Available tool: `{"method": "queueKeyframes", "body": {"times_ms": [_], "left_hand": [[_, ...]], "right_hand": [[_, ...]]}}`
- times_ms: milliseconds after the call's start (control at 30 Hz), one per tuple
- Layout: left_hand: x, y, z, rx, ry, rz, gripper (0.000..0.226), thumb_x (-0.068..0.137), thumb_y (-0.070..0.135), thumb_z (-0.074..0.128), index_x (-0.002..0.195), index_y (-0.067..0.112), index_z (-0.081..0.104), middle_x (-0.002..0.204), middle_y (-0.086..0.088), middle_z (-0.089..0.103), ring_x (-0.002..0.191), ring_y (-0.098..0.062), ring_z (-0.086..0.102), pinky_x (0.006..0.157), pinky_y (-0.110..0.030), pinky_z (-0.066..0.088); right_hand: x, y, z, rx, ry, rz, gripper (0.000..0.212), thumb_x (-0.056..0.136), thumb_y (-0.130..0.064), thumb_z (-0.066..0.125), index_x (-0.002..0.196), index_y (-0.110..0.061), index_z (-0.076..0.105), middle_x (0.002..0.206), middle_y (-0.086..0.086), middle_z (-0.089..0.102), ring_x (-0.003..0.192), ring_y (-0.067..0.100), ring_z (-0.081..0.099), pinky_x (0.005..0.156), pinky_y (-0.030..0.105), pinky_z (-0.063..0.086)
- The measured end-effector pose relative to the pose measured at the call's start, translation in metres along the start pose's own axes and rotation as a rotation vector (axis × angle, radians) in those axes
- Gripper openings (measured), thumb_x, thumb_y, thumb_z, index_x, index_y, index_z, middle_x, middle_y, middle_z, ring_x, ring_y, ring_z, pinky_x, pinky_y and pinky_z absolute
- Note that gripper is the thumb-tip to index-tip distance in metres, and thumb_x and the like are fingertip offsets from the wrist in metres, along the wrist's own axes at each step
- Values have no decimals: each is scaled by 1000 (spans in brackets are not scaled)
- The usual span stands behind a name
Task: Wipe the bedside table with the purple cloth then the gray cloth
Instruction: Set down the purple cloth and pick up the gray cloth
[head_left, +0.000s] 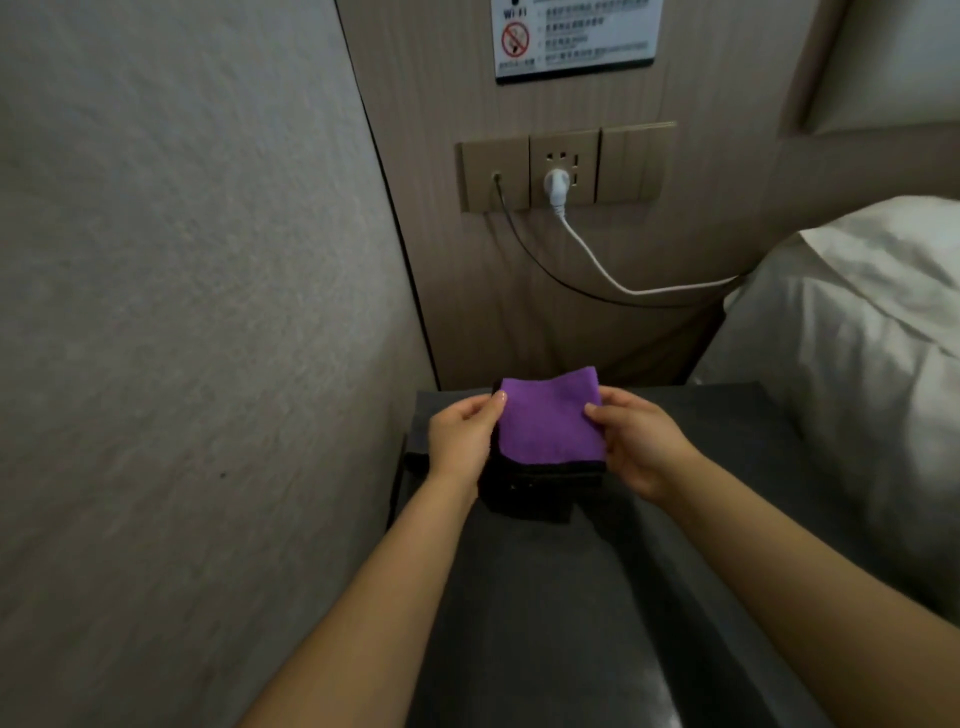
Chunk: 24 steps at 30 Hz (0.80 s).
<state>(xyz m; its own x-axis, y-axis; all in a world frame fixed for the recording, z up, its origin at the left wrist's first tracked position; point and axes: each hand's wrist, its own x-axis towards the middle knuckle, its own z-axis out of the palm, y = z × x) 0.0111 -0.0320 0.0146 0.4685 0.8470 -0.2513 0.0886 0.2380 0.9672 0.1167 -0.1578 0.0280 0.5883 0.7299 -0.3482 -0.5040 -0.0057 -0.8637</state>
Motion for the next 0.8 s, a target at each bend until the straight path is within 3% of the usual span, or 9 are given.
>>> {"method": "queueKeyframes", "body": {"times_ms": [67, 133, 200, 267, 367, 500, 633, 733, 800], "left_hand": [[12, -5, -4, 241, 69, 210, 27, 91, 16, 59, 113, 2, 67, 99, -12, 69, 91, -23, 66, 91, -36, 54], [23, -13, -13, 750, 58, 416, 38, 95, 22, 53, 128, 7, 59, 128, -13, 62, 120, -26, 56, 105, -33, 41], [29, -23, -18, 1213, -85, 418, 49, 99, 32, 40, 145, 18, 38, 154, -9, 34, 143, -27, 28, 117, -38, 21], [28, -32, -15, 1384, -189, 316, 50, 101, 37, 29, 150, 27, 25, 161, -5, 15, 149, -29, 9, 119, -43, 9], [19, -42, -1, 1407, -212, 311, 50, 101, 40, 26, 150, 32, 23, 162, -4, 8, 149, -30, 2, 120, -44, 5], [6, -46, 28, 1359, -232, 333, 50, 100, 40, 28, 149, 32, 27, 162, -5, 9, 149, -31, 0, 119, -45, 3], [-14, -51, 74, 1340, -255, 301, 52, 99, 43, 27, 149, 30, 25, 162, -6, 7, 149, -32, -2, 119, -47, 0], [-24, -50, 100, 1334, -332, 243, 54, 99, 42, 22, 151, 30, 18, 162, -5, 0, 148, -32, -6, 118, -48, -4], [-23, -42, 100, 1068, -340, 207, 52, 99, 29, 28, 150, 22, 24, 161, -7, 14, 148, -31, 7, 119, -44, 7]], "right_hand": [[6, -7, -2, 6, 10, -18, 24, 94, -2, 42, 108, -11, 59, 93, 7, 66, 79, 19, 64, 55, 24, 56], [11, -15, -5, 5, 32, -28, 23, 95, -2, 41, 98, -14, 59, 87, 7, 64, 74, 17, 61, 50, 23, 54], [19, -22, -9, 25, 73, -46, 24, 95, 0, 40, 92, -15, 59, 86, 8, 63, 71, 18, 62, 44, 20, 54], [25, -28, -13, 60, 103, -67, 24, 95, 0, 39, 94, -14, 59, 84, 8, 63, 63, 16, 67, 43, 20, 53], [36, -37, -15, 134, 111, -103, 24, 96, -1, 38, 101, -13, 57, 68, 3, 69, 47, 8, 68, 42, 19, 52], [43, -49, -6, 178, 77, -154, 24, 96, -1, 37, 102, -14, 56, 69, 2, 68, 46, 6, 66, 42, 19, 53], [46, -56, 11, 227, 36, -173, 25, 96, 1, 35, 94, -13, 55, 45, -3, 65, 36, 5, 60, 34, 14, 45], [46, -59, 28, 233, -18, -173, 23, 97, 1, 35, 101, -11, 54, 58, 2, 67, 38, 6, 62, 34, 15, 45], [48, -60, 40, 243, -51, -164, 22, 97, 0, 36, 108, -10, 52, 76, 7, 63, 43, 8, 65, 38, 17, 48]]}}
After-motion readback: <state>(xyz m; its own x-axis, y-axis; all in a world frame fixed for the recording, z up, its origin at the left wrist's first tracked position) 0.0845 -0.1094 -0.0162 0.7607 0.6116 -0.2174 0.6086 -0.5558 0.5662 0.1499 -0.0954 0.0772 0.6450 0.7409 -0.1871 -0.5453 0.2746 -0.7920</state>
